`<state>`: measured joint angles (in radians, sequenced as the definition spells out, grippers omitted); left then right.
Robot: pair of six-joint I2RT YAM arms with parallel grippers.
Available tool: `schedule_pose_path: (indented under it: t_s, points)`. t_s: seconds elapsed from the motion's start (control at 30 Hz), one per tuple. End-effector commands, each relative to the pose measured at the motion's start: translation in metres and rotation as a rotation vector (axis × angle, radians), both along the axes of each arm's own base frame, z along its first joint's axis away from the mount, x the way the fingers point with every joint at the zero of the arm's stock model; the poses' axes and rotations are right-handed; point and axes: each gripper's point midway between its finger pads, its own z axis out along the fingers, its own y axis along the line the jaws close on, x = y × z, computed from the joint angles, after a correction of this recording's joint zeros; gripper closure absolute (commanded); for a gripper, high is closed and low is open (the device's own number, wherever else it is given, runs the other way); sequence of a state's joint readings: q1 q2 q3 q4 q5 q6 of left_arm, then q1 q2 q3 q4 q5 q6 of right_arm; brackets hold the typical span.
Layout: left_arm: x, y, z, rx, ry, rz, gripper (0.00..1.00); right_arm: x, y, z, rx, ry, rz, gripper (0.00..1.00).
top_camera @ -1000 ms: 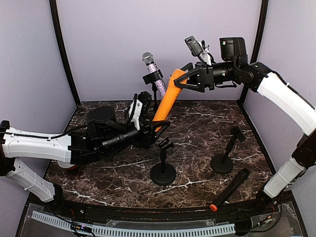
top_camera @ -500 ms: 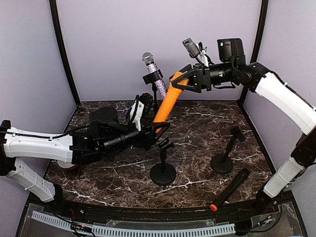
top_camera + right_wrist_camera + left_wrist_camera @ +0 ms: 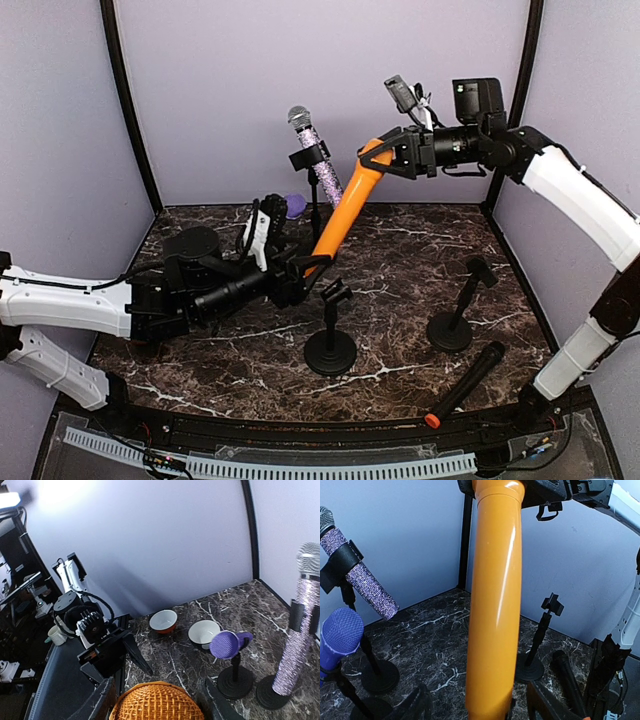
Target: Attach the microphones to the stand
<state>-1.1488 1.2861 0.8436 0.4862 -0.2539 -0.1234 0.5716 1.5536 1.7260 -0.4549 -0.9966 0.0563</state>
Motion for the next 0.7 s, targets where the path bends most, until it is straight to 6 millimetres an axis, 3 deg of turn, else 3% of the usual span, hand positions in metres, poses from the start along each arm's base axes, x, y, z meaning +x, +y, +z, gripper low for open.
schedule_pose_path:
  t_s: [0.0,0.13,0.27,0.43,0.67]
  points:
    - [-0.012,0.017,-0.018,-0.018,0.043,-0.02,0.33,0.007,-0.037,0.028,0.086,-0.024,-0.066,1.0]
    - [-0.024,0.016,-0.045,0.004,0.08,-0.075,0.35,0.02,-0.059,0.01,0.094,0.04,-0.117,1.0]
    - [-0.032,0.006,-0.058,0.039,0.053,-0.113,0.36,0.026,-0.08,-0.003,0.128,0.141,-0.155,1.0]
    - [-0.032,-0.008,-0.083,0.057,0.009,-0.12,0.35,0.037,-0.107,-0.013,0.149,0.177,-0.229,1.0]
    - [-0.025,-0.018,-0.104,-0.025,-0.056,-0.099,0.38,0.042,-0.121,-0.036,0.149,0.231,-0.28,1.0]
